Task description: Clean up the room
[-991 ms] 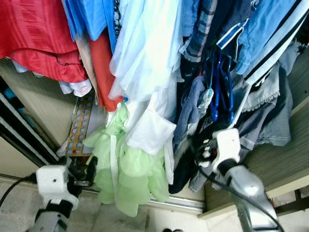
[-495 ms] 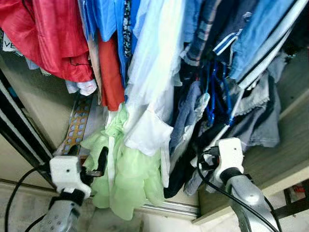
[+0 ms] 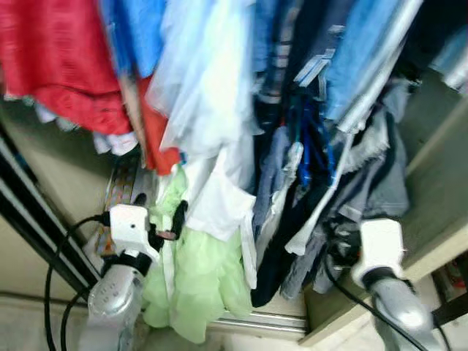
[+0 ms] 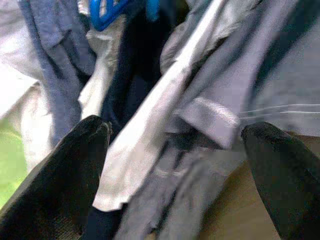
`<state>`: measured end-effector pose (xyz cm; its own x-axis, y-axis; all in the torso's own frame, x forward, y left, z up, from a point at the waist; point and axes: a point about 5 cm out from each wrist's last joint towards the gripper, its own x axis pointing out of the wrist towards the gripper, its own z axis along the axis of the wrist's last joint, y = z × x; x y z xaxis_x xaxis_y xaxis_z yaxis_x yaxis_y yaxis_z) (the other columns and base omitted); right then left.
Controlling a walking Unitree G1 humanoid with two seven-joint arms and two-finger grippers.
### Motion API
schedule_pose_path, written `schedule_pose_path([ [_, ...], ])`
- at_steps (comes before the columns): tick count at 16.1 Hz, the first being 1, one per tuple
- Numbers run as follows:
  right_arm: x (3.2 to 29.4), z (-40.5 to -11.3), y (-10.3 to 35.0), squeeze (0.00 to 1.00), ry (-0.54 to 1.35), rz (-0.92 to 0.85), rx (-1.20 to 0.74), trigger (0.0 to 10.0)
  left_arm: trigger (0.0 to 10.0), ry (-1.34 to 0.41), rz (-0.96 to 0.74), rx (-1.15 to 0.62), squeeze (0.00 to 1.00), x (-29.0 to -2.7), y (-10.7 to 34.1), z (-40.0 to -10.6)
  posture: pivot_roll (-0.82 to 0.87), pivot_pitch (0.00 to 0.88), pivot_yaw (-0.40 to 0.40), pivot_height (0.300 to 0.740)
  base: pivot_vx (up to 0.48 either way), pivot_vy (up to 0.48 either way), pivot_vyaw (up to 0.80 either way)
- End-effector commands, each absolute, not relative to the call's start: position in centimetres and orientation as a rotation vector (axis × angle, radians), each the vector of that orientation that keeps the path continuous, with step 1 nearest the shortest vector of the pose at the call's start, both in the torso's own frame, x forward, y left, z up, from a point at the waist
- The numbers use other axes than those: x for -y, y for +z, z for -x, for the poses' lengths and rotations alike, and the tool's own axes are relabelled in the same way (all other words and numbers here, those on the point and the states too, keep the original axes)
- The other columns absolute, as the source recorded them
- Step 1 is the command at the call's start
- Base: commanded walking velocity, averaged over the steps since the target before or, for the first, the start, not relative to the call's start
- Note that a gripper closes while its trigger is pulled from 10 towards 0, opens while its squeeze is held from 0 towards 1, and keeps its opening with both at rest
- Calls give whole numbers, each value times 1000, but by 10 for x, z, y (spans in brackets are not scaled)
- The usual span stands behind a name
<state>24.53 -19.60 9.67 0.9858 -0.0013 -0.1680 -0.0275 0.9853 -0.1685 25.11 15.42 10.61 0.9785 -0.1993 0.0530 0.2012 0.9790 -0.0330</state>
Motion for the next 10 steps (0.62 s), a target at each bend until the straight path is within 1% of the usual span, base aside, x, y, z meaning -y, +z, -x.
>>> schedule_pose_path([
  [1, 186, -255, 103, 0, 54, 150, -138, 10000, 10000, -201, 27, 32, 0, -153, 100, -246, -121, 22, -7, 740, 0, 0, 0],
  [2, 183, -259, 106, 0, 68, 143, -126, 10000, 10000, -190, 18, 23, 0, -154, 96, -243, -122, 23, 7, 740, 0, 0, 0],
  [3, 171, -270, 109, 0, 103, 149, -109, 10000, 10000, -132, 62, -18, 0, -157, 88, -238, -109, 28, 16, 740, 0, 0, 0],
  [5, 153, -280, 118, 0, 154, 115, -49, 10000, 10000, -126, 53, 8, 0, -157, 93, -236, -72, 45, 9, 740, 0, 0, 0],
  [6, 150, -282, 120, 0, 167, 125, -27, 10000, 10000, -124, 56, 10, 0, -157, 94, -235, -72, 45, 9, 740, 0, 0, 0],
  [7, 135, -280, 125, 0, 265, 49, 15, 10000, 10000, -120, 44, 6, 0, -158, 95, -232, -44, 62, 15, 740, 0, 0, 0],
  [8, 131, -281, 128, 0, 296, 104, 35, 10000, 10000, -124, 29, 3, 0, -156, 98, -231, -15, 67, 22, 740, 0, 0, 0],
  [10, 125, -284, 125, 0, 338, 82, 9, 10000, 10000, -126, -14, 29, 0, -158, 109, -233, 26, 74, 23, 740, 0, 0, 0],
])
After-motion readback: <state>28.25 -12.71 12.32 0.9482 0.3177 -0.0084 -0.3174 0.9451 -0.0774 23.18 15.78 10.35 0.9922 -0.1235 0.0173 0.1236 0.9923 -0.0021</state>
